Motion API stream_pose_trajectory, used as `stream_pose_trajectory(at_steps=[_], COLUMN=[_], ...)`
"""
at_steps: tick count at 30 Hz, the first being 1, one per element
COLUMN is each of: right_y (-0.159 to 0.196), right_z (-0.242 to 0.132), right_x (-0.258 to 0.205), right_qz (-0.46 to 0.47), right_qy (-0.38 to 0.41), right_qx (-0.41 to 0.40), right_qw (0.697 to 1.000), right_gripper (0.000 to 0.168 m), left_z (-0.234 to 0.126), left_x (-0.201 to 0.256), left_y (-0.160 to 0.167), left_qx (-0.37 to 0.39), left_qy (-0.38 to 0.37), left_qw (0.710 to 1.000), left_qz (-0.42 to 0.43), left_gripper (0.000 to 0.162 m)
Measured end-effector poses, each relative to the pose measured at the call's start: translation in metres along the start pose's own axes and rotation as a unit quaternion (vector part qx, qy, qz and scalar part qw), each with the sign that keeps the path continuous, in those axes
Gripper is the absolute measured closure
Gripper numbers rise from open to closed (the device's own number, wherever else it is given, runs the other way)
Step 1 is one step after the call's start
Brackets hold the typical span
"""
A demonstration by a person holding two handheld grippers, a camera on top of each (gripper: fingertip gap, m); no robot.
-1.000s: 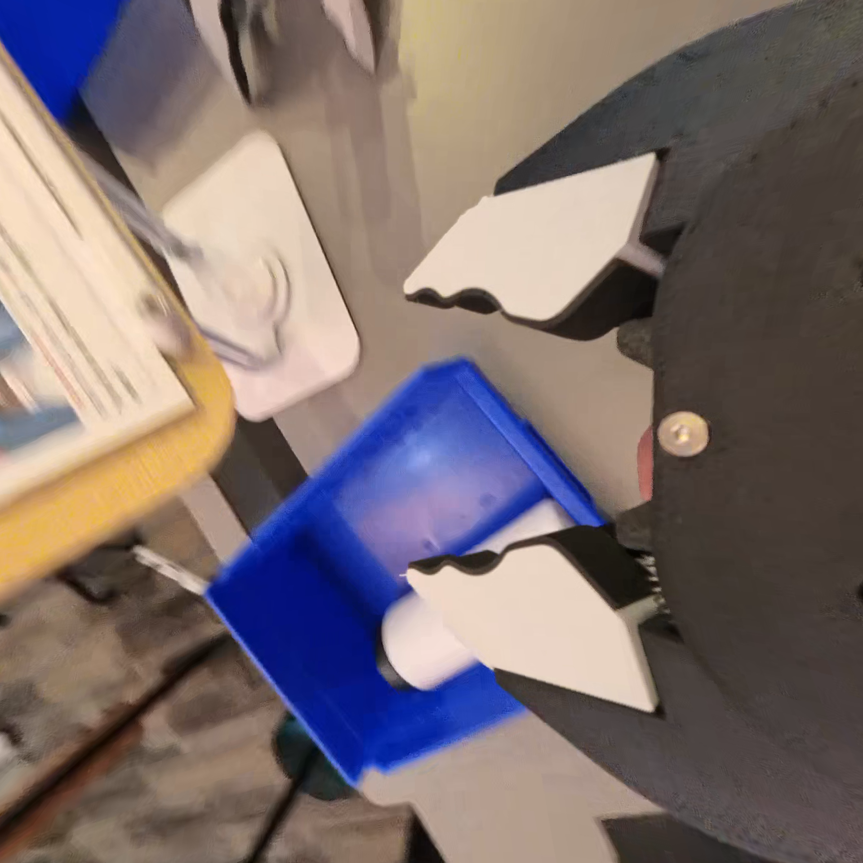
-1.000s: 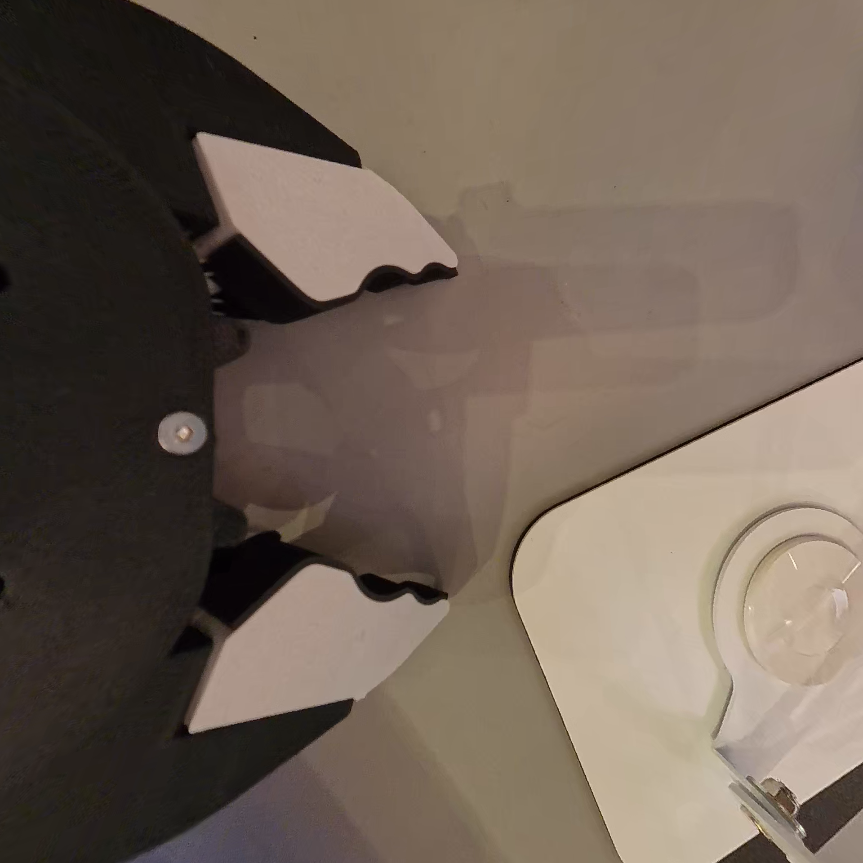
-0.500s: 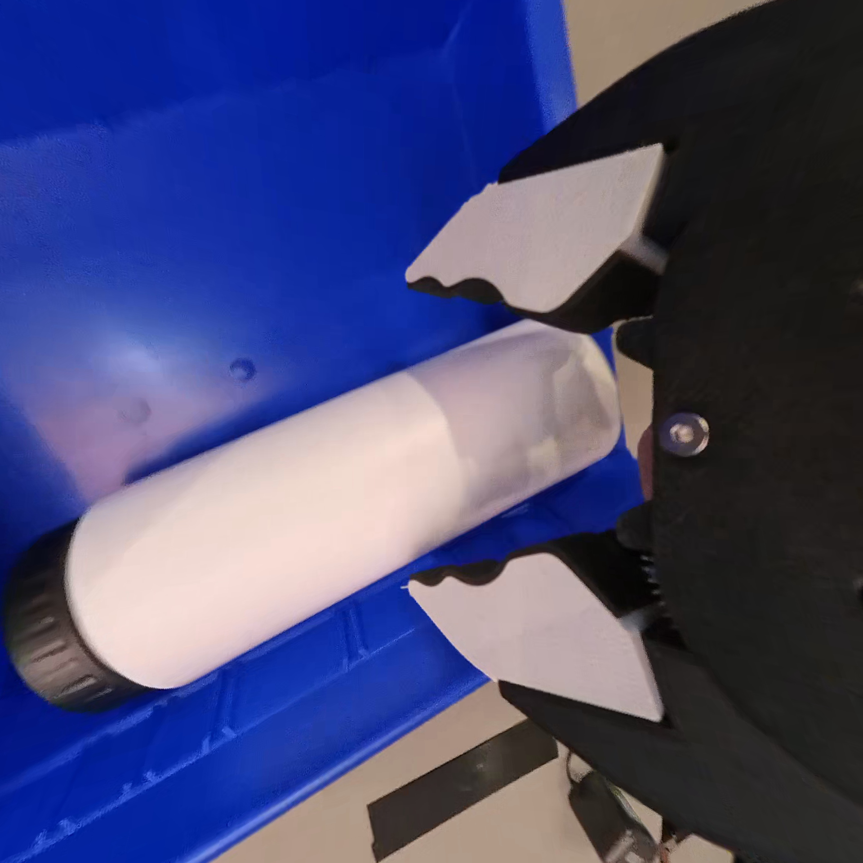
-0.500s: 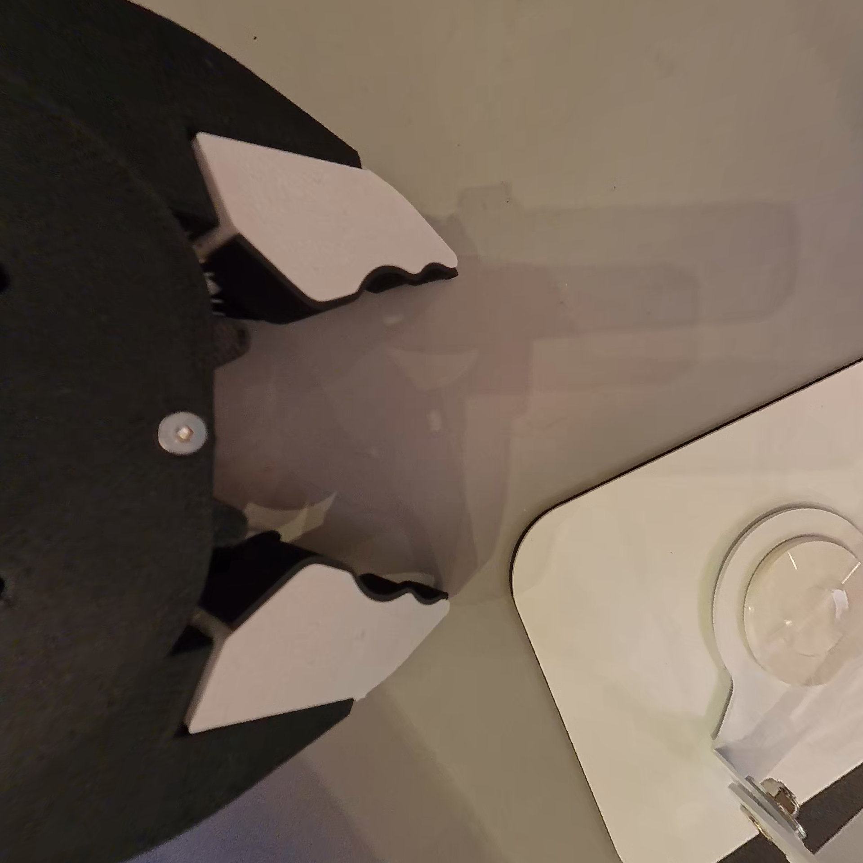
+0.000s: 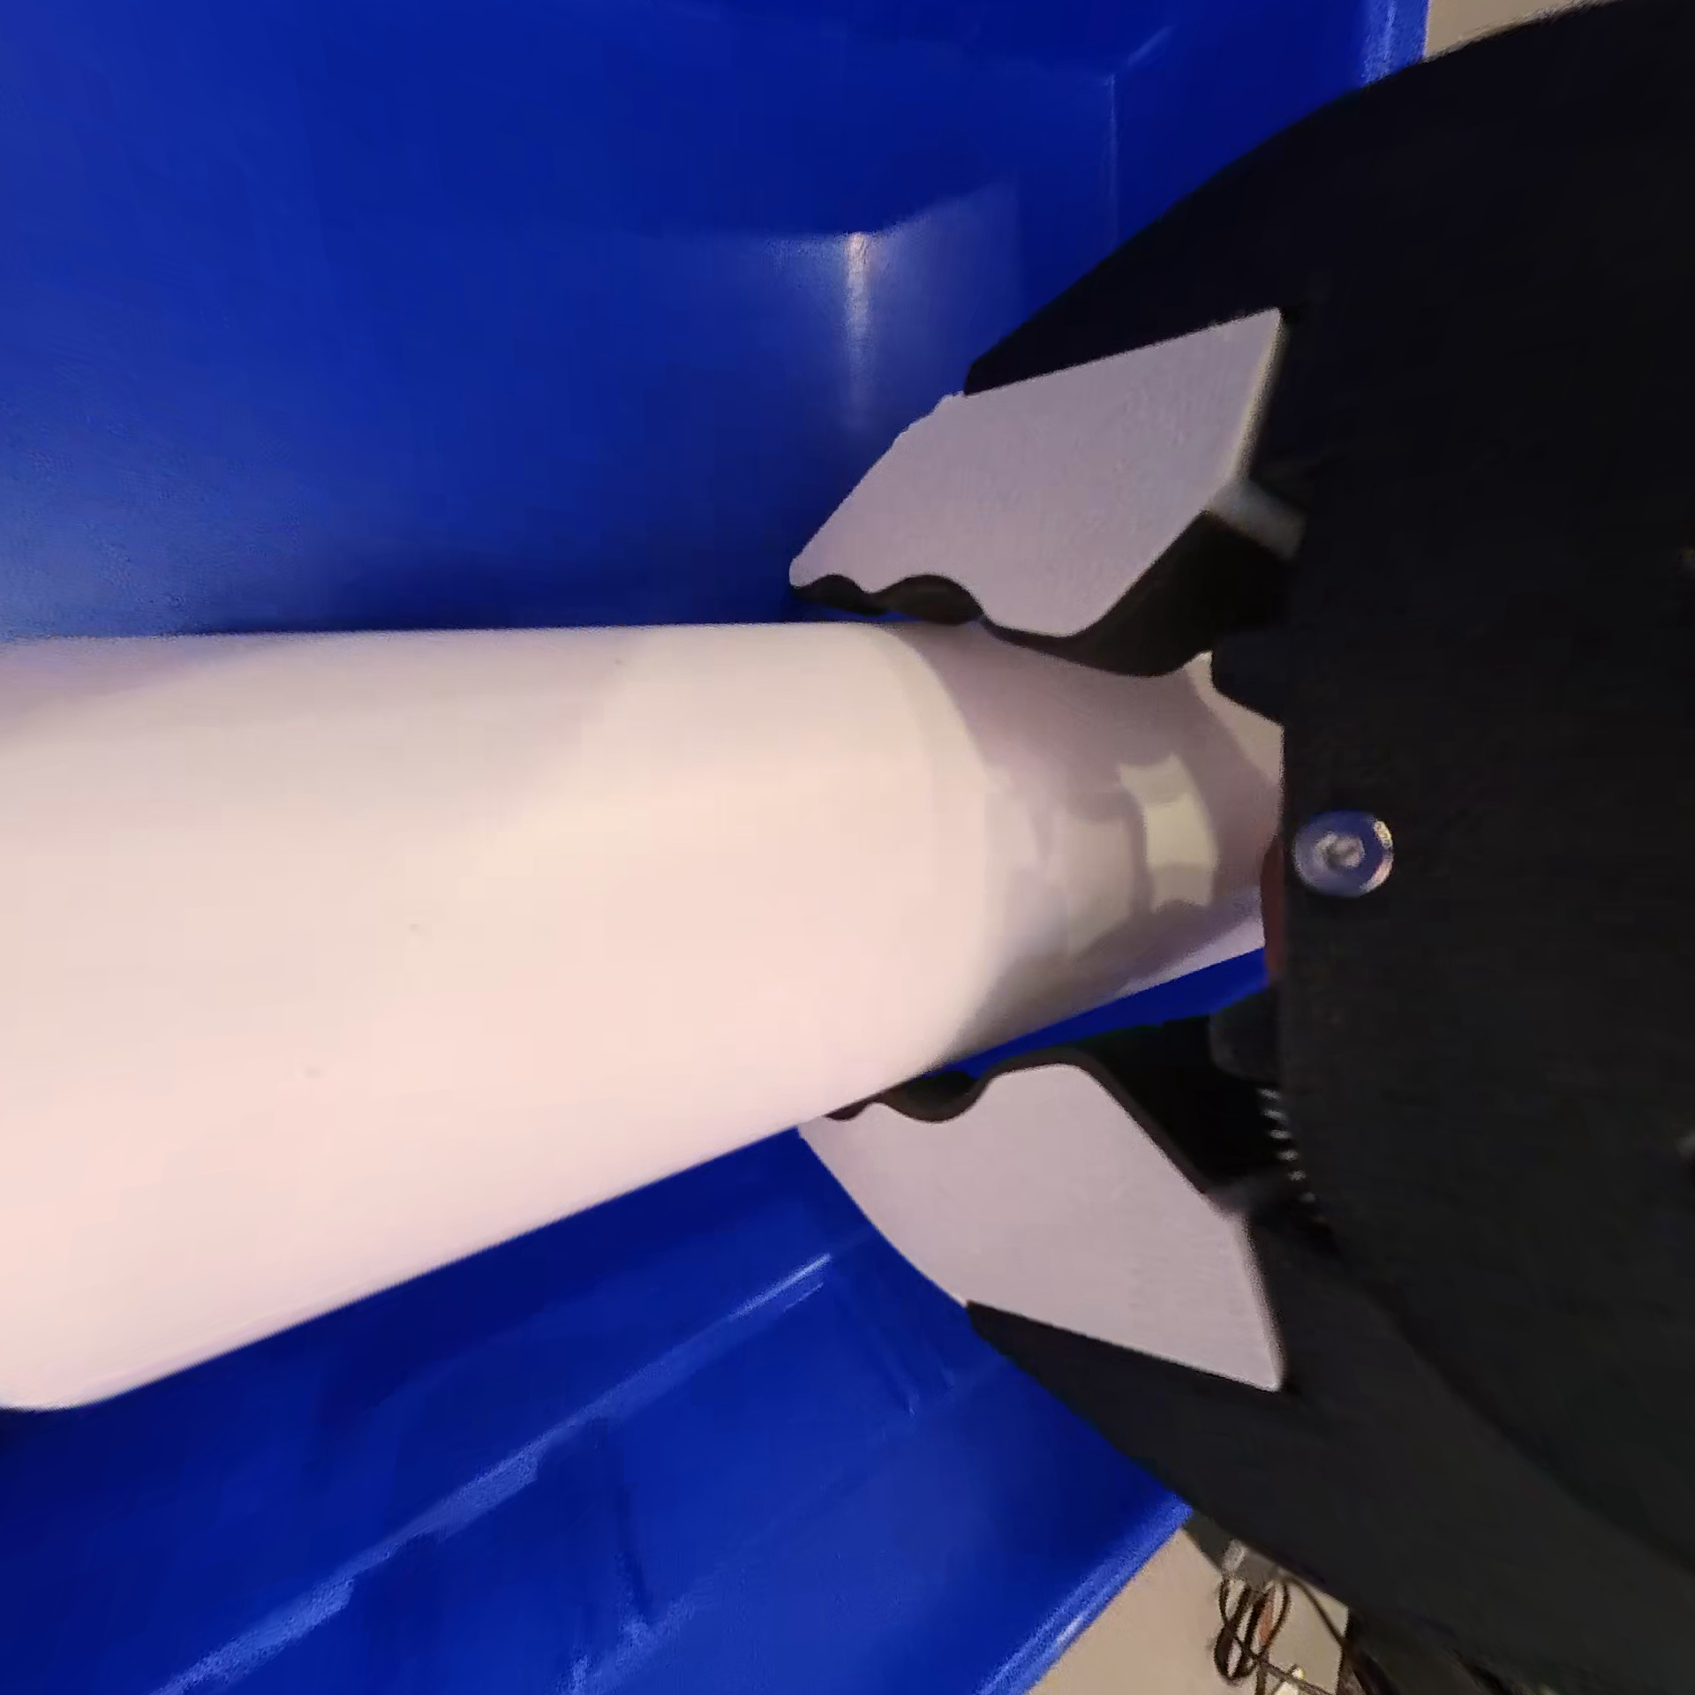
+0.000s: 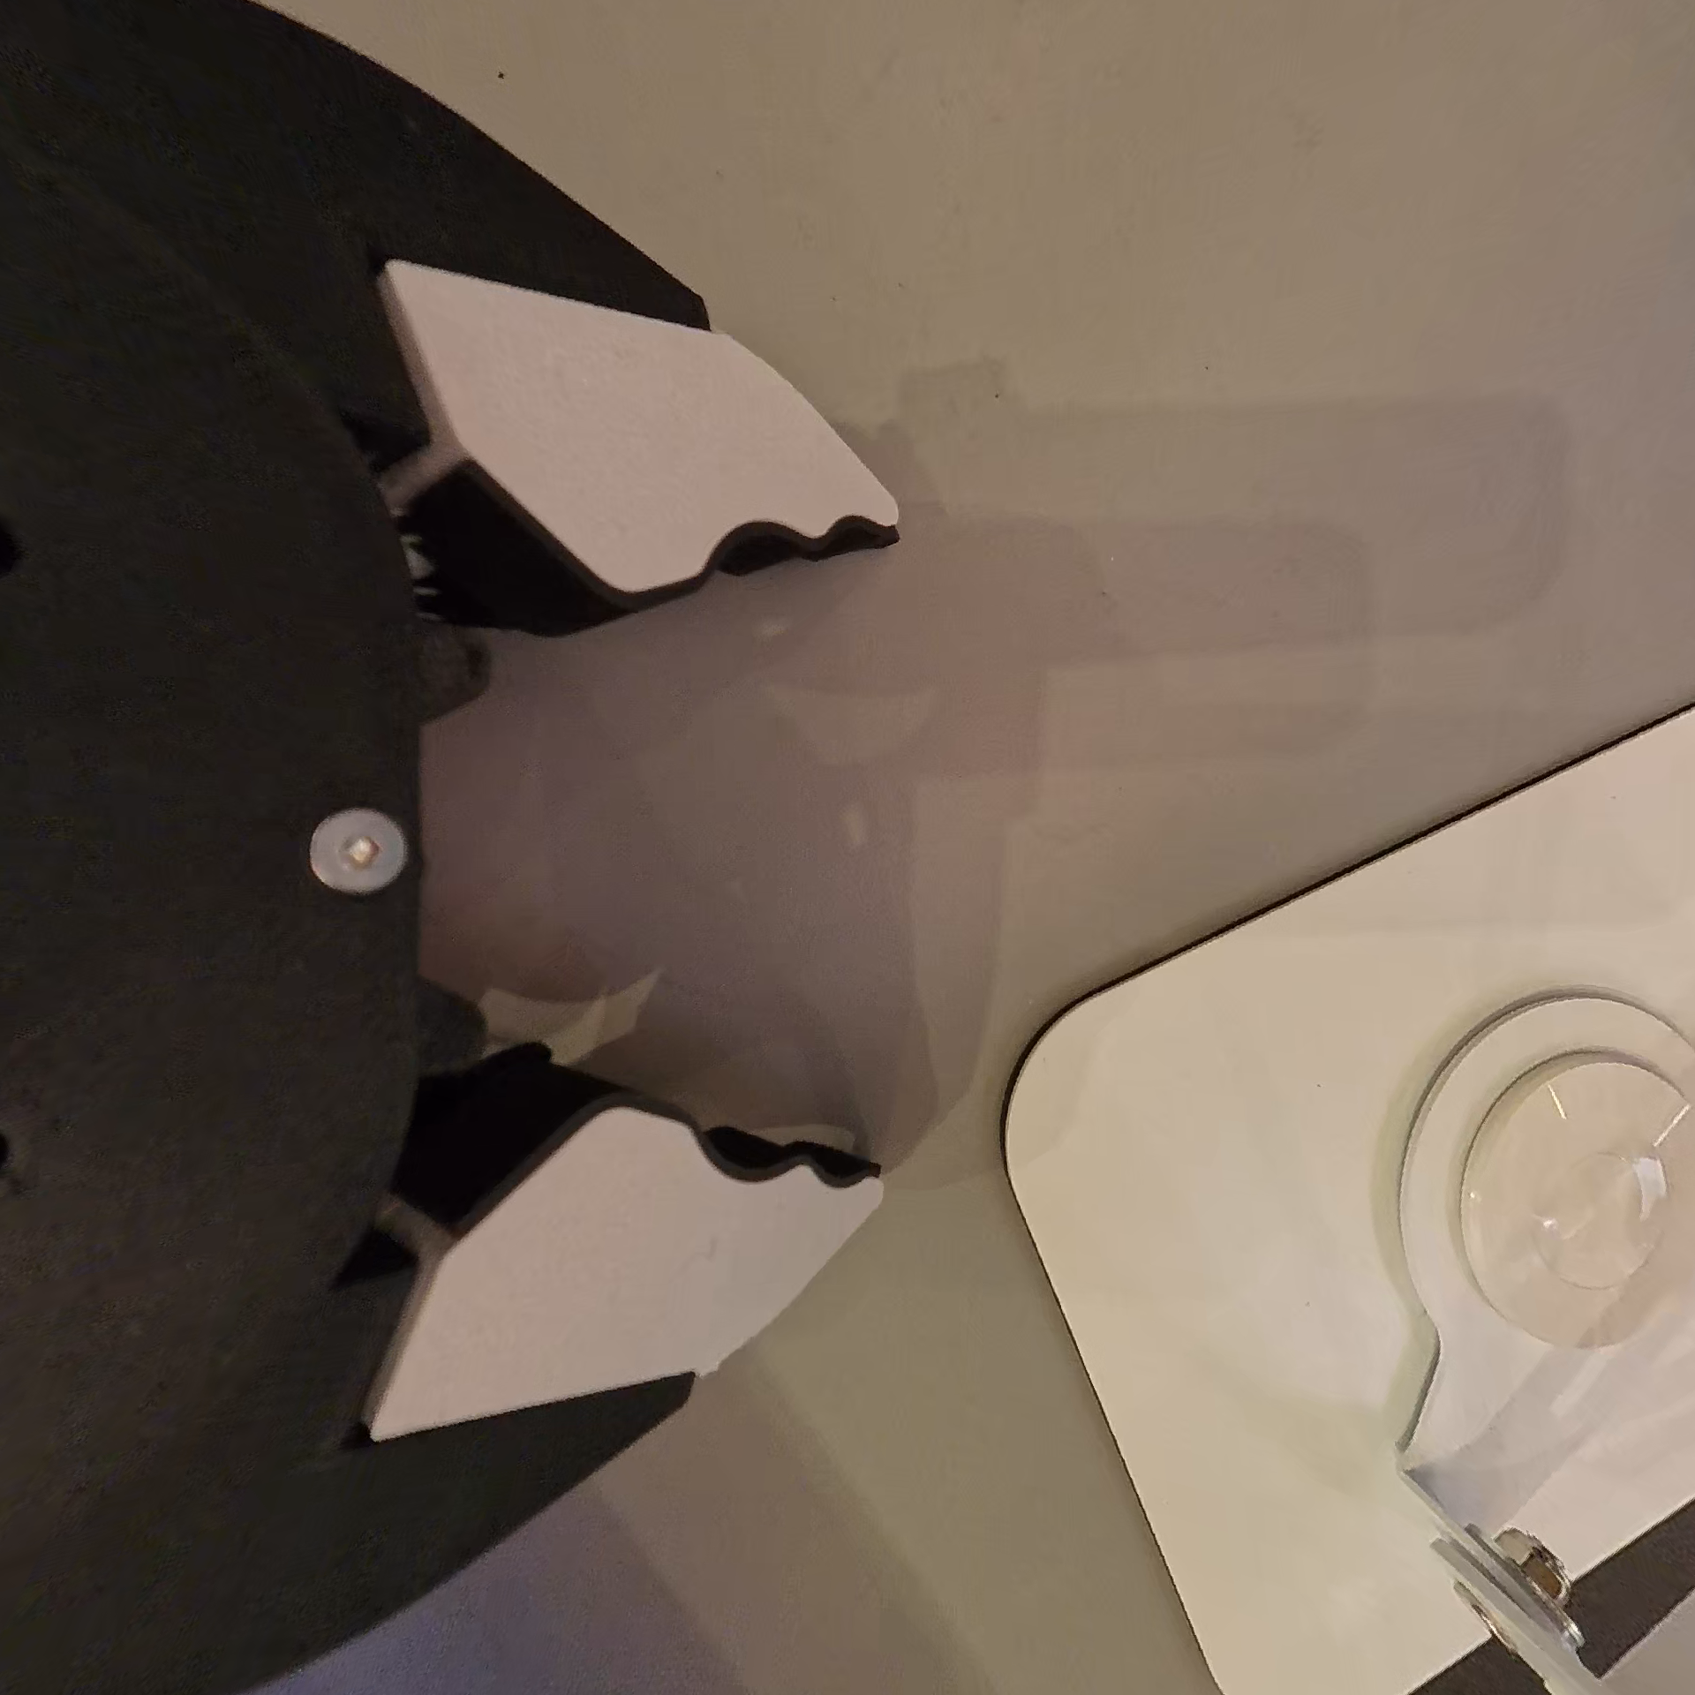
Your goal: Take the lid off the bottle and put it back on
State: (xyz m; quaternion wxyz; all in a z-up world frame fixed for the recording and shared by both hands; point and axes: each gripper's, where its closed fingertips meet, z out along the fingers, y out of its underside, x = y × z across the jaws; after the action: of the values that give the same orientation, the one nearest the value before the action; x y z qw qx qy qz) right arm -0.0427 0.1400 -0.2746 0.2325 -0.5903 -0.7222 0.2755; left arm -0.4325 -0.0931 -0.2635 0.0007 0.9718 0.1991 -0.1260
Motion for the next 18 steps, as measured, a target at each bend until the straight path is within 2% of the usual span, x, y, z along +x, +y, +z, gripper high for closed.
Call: stream_pose_trajectory(at_steps=[5, 8, 13, 16, 18], right_y=[0.000, 0.000, 0.000, -0.006, -0.018], right_z=[0.000, 0.000, 0.000, -0.006, -0.016], right_x=[0.000, 0.000, 0.000, 0.002, 0.002], right_qz=[0.000, 0.000, -0.001, 0.007, 0.029], right_qy=[0.000, 0.000, -0.001, 0.003, -0.009], right_qx=[0.000, 0.000, 0.000, 0.026, 0.072], right_qw=[1.000, 1.000, 1.000, 1.000, 0.997], right_gripper=[0.049, 0.049, 0.049, 0.052, 0.052], left_z=[-0.005, -0.025, -0.102, -0.161, -0.205], left_x=[-0.002, 0.000, 0.003, 0.024, 0.052], left_y=[-0.001, -0.006, -0.003, 0.009, 0.016], left_qx=[0.023, 0.086, 0.261, 0.377, 0.469], left_qy=[-0.019, -0.018, -0.010, 0.004, 0.007], left_qw=[0.999, 0.996, 0.964, 0.926, 0.883], left_qz=[0.024, 0.006, -0.043, -0.034, 0.004], left_gripper=[0.067, 0.067, 0.067, 0.067, 0.068])
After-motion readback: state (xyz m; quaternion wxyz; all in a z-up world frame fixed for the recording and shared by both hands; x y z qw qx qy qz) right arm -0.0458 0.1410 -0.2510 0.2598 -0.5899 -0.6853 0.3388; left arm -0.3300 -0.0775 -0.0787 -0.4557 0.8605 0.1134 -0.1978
